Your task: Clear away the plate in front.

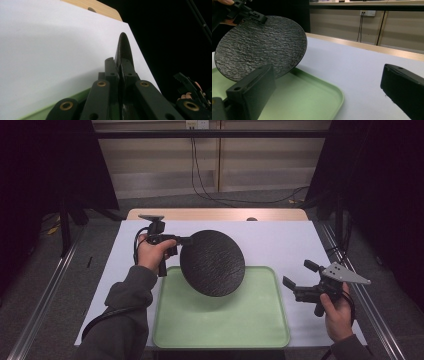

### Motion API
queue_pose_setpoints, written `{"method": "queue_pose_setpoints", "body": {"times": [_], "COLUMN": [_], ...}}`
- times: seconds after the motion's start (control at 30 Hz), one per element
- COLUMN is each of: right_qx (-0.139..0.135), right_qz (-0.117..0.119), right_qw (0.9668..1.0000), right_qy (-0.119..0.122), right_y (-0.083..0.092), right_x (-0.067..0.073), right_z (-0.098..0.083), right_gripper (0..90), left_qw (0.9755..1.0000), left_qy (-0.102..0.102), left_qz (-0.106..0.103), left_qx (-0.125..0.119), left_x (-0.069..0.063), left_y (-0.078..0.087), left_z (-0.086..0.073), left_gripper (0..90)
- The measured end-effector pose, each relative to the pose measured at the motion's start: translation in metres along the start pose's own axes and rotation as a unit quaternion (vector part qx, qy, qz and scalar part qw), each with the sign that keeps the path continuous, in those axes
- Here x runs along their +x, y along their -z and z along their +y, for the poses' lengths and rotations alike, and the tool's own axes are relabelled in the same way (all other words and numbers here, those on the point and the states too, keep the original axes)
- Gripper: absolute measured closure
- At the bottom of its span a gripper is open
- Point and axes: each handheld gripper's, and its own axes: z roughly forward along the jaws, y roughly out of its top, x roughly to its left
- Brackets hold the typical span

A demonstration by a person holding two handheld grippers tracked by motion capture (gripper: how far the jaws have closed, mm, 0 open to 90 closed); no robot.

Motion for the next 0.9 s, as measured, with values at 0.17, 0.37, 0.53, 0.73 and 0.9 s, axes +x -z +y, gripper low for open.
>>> {"method": "queue_pose_setpoints", "body": {"times": [0.17,0.37,0.53,0.73,0.9], "right_qx": [0.001,0.002,0.002,0.002,0.002], "right_qz": [-0.001,0.000,-0.001,0.000,0.002], "right_qw": [1.0000,1.0000,1.0000,1.0000,1.0000], "right_qy": [-0.002,0.000,0.001,0.002,0.000], "right_y": [0.000,0.001,0.001,0.001,0.001], "right_x": [0.000,0.000,0.000,0.001,0.000], "right_z": [0.000,0.000,0.000,0.000,0.000], "right_gripper": [0.0,0.0,0.0,0.0,0.0], "left_qw": [0.9998,0.9996,0.9987,0.9981,0.9969], "left_qy": [-0.006,-0.008,-0.019,-0.016,-0.029], "left_qz": [-0.011,-0.020,-0.033,-0.038,-0.045], "left_qx": [0.012,0.019,0.034,0.045,0.058], "left_x": [-0.003,-0.007,-0.010,-0.015,-0.020], "left_y": [-0.001,-0.002,-0.005,-0.009,-0.011], "left_z": [-0.007,-0.015,-0.023,-0.033,-0.038], "left_gripper": [86.4,86.4,86.4,86.4,86.3]}}
